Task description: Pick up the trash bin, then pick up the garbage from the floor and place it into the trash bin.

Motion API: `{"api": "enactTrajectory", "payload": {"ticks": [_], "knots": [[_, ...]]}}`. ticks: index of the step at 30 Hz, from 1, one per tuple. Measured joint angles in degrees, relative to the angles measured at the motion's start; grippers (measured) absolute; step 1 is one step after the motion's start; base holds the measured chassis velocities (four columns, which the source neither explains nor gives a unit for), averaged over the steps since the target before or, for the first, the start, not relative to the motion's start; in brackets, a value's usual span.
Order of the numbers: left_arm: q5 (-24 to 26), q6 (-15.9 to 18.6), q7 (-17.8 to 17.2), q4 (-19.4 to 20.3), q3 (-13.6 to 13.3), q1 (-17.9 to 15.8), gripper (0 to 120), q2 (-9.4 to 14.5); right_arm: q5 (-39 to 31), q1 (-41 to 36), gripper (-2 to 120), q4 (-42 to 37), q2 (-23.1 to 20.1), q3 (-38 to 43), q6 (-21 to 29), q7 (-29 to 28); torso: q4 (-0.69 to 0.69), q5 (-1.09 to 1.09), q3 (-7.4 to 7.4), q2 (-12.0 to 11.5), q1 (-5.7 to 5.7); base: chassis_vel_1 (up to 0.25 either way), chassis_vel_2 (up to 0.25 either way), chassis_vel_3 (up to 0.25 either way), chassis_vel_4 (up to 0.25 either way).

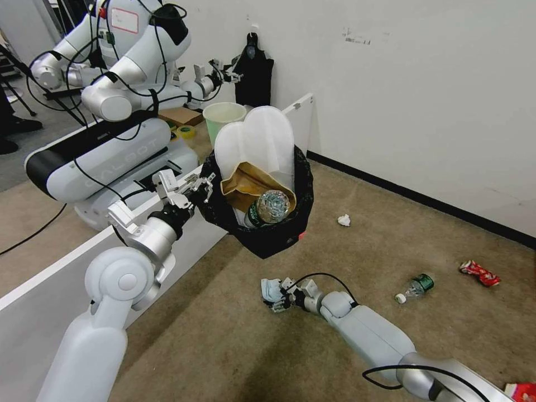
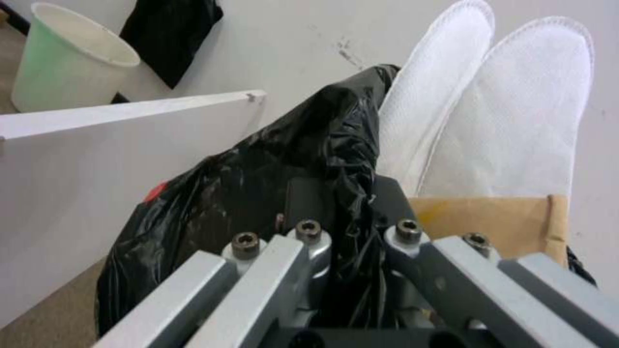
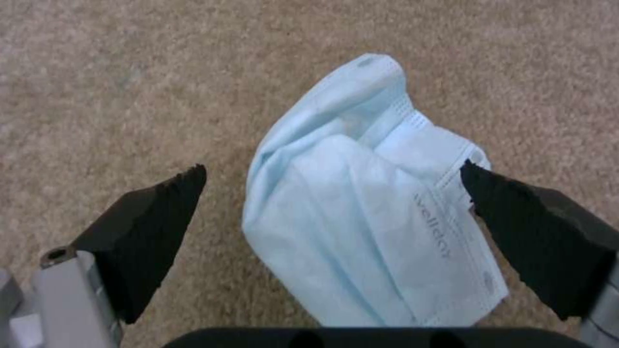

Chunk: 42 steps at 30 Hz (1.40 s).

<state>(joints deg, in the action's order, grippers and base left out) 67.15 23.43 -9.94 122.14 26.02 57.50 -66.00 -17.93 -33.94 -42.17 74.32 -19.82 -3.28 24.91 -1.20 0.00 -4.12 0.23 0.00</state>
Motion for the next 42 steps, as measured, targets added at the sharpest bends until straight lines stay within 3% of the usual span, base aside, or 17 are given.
{"api": "enactTrajectory", "payload": {"ticks": [19, 27, 34, 42], "knots": [[-0.2, -0.1, 0.2, 0.6, 0.1, 0.6, 4, -0.1, 2.5, 1.0, 98, 2.9, 0.9, 0.9, -0.7, 0.6, 0.00, 0.00, 0.00, 0.0, 0.00, 0.000, 0.000, 0.000, 0.000], [-0.2, -0.1, 0.2, 0.7, 0.1, 0.9, 4, 0.1, 3.9, 1.0, 71, 3.3, 1.2, 1.1, -0.9, 1.1, 0.00, 0.00, 0.00, 0.0, 0.00, 0.000, 0.000, 0.000, 0.000], [-0.2, -0.1, 0.5, 0.8, 0.2, 0.9, 4, 0.1, 3.9, 1.0, 40, 4.0, 1.7, 1.1, -1.0, 1.6, 0.00, 0.00, 0.00, 0.0, 0.00, 0.000, 0.000, 0.000, 0.000], [-0.7, -0.2, 0.8, 0.4, -0.1, 0.7, 4, 0.0, 3.8, 1.1, 16, 4.0, 1.5, 1.2, -1.1, 2.0, 0.00, 0.00, 0.00, 0.0, 0.00, 0.000, 0.000, 0.000, 0.000]]}}
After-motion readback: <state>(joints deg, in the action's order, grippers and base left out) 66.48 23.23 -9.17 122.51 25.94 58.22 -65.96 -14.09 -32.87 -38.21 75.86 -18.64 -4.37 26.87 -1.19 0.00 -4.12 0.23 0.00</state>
